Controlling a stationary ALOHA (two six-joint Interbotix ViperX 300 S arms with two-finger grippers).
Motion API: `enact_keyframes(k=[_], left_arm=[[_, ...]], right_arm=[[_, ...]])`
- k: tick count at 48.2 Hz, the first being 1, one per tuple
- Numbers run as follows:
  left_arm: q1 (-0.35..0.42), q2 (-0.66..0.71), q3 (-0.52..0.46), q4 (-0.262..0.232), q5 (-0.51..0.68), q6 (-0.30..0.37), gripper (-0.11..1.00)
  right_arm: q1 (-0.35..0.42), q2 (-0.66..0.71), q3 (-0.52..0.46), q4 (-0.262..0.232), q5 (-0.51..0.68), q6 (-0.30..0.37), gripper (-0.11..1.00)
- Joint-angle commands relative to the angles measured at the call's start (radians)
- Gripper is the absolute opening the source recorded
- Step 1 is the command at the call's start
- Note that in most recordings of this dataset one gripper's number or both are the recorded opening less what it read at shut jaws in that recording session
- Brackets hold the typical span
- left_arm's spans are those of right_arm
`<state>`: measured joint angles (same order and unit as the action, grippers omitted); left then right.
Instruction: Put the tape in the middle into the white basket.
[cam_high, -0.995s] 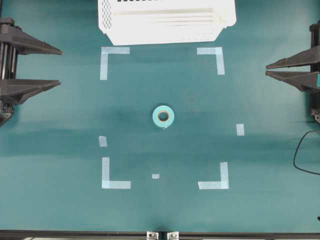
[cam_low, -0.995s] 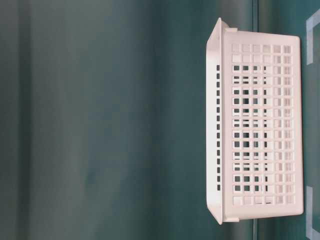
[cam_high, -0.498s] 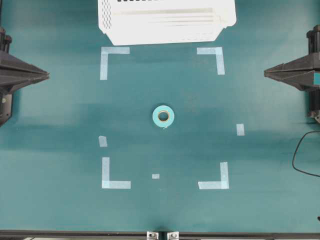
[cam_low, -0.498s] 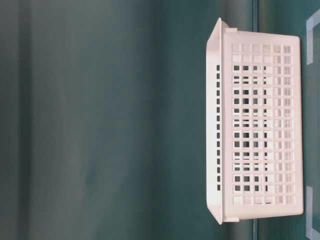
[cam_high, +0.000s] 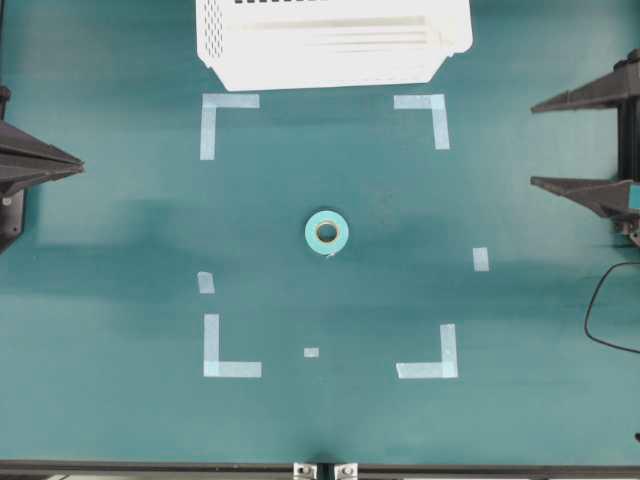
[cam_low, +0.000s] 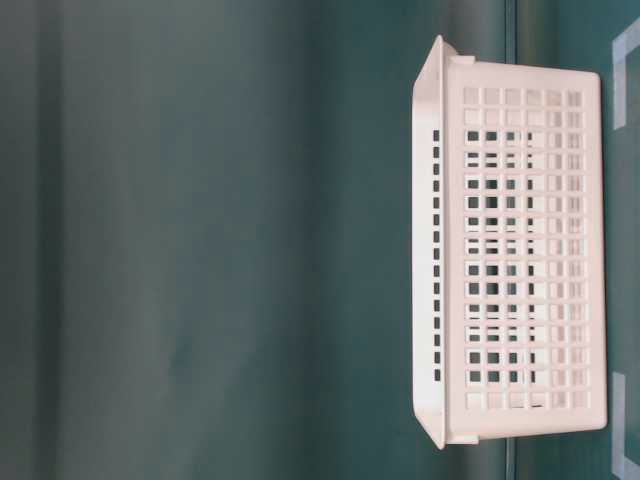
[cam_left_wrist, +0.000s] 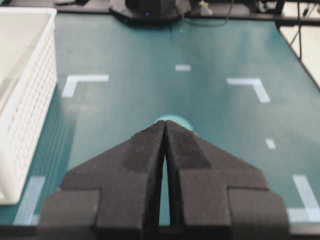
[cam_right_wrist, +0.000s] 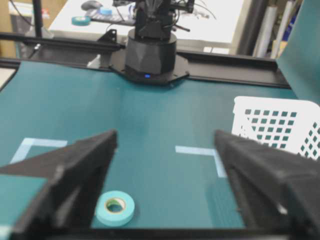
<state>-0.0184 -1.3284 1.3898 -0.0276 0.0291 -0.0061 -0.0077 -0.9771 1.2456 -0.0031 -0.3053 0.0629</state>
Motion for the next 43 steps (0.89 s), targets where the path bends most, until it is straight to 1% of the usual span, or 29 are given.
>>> enact_keyframes(k=[1,14,23,30,36,43], left_arm=[[-0.005,0.006,-0.011,-0.002,0.017,0.000,-0.11],[-0.005,0.006,0.018,-0.002,0.104,0.000,-0.11],[-0.005,-0.005,0.052,-0.002,0.100,-0.003,-0.11],[-0.005,-0.031,0.077,-0.003,0.069,-0.008,-0.11],[-0.005,-0.057,0.110,-0.002,0.026,-0.006,-0.11],[-0.005,-0.067,0.150,-0.002,0.017,-0.014,-0.11]], right_arm=[[-0.003,0.008,-0.017,0.002,-0.009,0.002,0.99],[-0.021,0.064,-0.044,0.002,-0.011,0.002,1.00],[-0.021,0.121,-0.067,0.003,-0.029,0.003,1.00],[-0.021,0.175,-0.086,0.006,-0.054,0.006,1.00],[-0.023,0.224,-0.109,0.006,-0.060,0.023,1.00],[-0.023,0.293,-0.146,0.006,-0.060,0.026,1.00]])
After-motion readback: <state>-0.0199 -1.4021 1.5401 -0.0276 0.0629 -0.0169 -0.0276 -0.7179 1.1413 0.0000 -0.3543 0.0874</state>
